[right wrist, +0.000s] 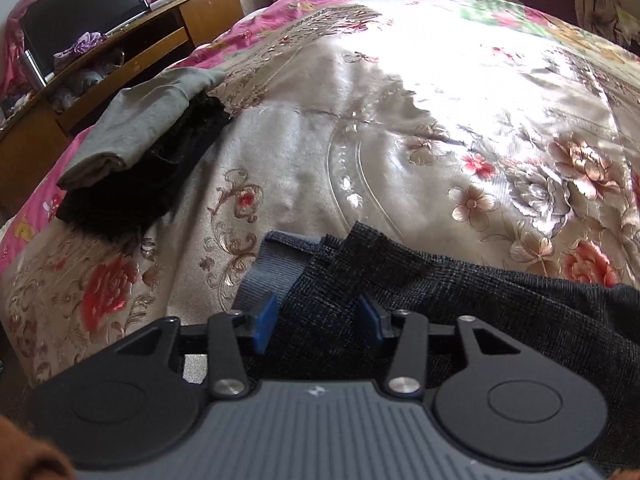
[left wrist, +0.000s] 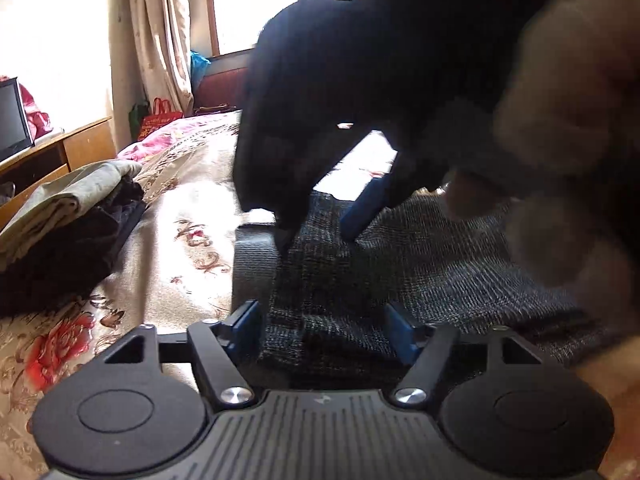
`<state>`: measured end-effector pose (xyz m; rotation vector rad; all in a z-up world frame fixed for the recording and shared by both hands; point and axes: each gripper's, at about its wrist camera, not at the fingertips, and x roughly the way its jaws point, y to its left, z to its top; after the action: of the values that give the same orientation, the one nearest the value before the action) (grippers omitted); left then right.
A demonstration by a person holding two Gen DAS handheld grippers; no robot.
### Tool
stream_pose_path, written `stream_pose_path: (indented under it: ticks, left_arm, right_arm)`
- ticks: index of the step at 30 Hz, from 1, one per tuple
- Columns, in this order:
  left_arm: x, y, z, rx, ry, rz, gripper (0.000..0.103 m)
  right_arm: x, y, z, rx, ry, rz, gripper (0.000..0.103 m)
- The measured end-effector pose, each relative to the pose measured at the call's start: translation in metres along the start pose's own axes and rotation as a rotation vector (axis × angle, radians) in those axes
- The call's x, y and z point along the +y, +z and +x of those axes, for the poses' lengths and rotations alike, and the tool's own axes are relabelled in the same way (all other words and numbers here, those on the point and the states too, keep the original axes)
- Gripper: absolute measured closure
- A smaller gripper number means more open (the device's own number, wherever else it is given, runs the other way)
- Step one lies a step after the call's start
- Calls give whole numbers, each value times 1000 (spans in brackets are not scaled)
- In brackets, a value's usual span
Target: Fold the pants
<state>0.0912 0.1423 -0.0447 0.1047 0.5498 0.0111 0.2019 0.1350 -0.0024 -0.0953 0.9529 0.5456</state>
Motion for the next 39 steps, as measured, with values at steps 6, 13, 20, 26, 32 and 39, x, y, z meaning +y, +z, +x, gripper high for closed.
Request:
stream_pose_path:
  ticks: [6, 13, 20, 26, 32, 39]
  left_arm:
    - [16, 3, -2, 2, -40, -78, 50]
    - [34, 10, -25, -62, -84, -206, 70]
    - [39, 8, -22, -60, -30, -227, 71]
    - [43, 3, -24, -41, 32, -245, 71]
    - [54, -6, -19, 16, 59, -295, 59]
    - [26, 1, -40, 14, 161, -105, 58]
  right_arm:
    - [-8, -2, 15, 41, -34, -32, 61]
    - [8, 5, -12, 15, 12, -46, 84]
    - [30, -6, -5, -53, -19, -127, 84]
    - [48, -16, -2, -116, 0, -194, 85]
    - [48, -13, 19, -88, 130, -176, 100]
    - [-64, -33, -76, -247, 177, 35, 72]
